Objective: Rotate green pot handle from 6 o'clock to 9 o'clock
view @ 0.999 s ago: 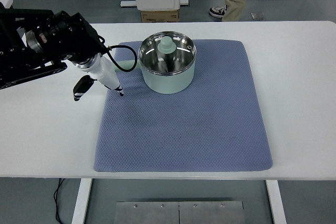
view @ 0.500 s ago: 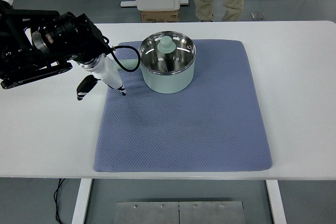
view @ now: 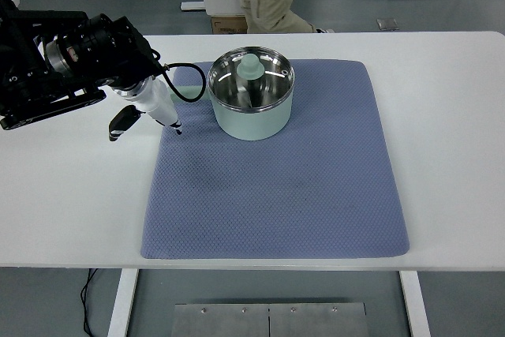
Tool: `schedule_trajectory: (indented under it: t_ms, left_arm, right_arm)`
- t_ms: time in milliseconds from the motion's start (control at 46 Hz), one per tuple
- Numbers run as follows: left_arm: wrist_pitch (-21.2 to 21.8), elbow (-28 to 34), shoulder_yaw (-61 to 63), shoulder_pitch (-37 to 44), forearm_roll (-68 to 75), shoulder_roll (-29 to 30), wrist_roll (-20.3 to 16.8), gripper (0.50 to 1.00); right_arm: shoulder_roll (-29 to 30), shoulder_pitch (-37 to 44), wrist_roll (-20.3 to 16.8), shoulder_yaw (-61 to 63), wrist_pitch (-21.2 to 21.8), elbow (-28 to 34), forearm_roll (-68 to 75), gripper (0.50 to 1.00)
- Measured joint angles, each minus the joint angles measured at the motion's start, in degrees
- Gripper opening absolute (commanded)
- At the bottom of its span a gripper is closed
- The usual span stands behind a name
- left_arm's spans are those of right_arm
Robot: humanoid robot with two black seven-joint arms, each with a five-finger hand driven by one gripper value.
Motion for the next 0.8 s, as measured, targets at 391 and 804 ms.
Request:
schedule_trajectory:
  t_ms: [391,804]
  left_arm:
    - [0.0,-4.92,-0.17,-0.18,-0.75,0.43,-0.64,1.0]
    - [0.0,-12.67,-0.57,-1.24,-13.62,0.82,-1.74,1.0]
  right_arm:
    - [0.0,-0.02,0.0,0.0,0.0,0.0,0.0,1.0]
    - [0.0,-0.04,0.01,0.0,0.0,0.0,0.0,1.0]
